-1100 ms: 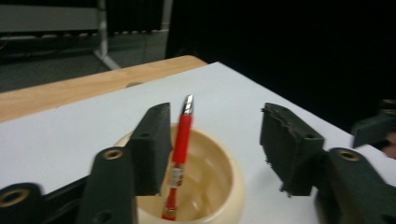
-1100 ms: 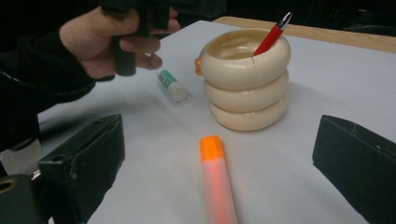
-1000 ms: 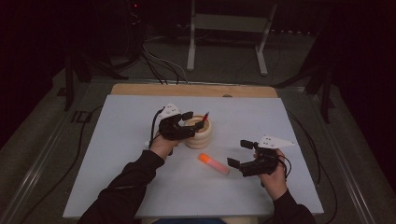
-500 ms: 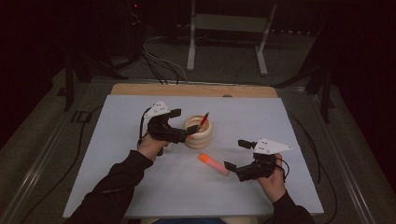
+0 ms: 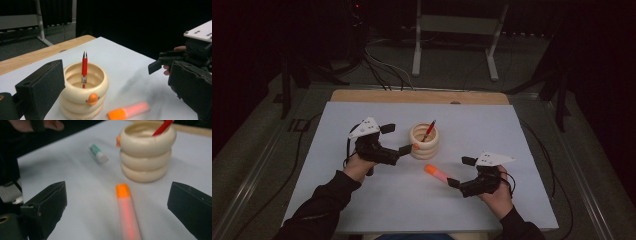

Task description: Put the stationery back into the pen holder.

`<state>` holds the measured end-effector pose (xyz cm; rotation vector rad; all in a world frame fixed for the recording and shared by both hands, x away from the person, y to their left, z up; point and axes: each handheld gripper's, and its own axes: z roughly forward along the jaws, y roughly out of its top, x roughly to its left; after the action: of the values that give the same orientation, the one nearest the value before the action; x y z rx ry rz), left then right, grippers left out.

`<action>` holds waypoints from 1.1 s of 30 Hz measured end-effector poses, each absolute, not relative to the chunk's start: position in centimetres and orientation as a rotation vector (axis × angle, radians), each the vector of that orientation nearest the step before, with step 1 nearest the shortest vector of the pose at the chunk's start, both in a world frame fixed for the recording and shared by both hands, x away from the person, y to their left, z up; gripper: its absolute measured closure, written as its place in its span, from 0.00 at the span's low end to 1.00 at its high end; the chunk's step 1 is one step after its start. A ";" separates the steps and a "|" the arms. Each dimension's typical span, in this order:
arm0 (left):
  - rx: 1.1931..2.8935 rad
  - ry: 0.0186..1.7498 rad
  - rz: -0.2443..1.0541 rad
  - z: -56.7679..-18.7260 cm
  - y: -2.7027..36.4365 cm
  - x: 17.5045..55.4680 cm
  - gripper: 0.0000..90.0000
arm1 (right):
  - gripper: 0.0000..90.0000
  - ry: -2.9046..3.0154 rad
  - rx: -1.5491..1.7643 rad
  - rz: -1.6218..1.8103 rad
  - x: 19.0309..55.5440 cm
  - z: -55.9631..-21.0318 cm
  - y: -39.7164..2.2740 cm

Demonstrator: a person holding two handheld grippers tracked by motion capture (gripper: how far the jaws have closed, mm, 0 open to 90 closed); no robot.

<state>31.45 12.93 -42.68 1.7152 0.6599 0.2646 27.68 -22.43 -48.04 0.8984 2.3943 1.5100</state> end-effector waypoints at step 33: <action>1.758 0.631 0.241 -47.2 14.1 27.1 0.01 | 0.53 2.635 0.858 0.972 29.6 -52.8 -19.2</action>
<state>27.07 14.09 -47.19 1.7579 0.6306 0.2413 29.59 -19.19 -52.80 0.8575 2.6348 0.9716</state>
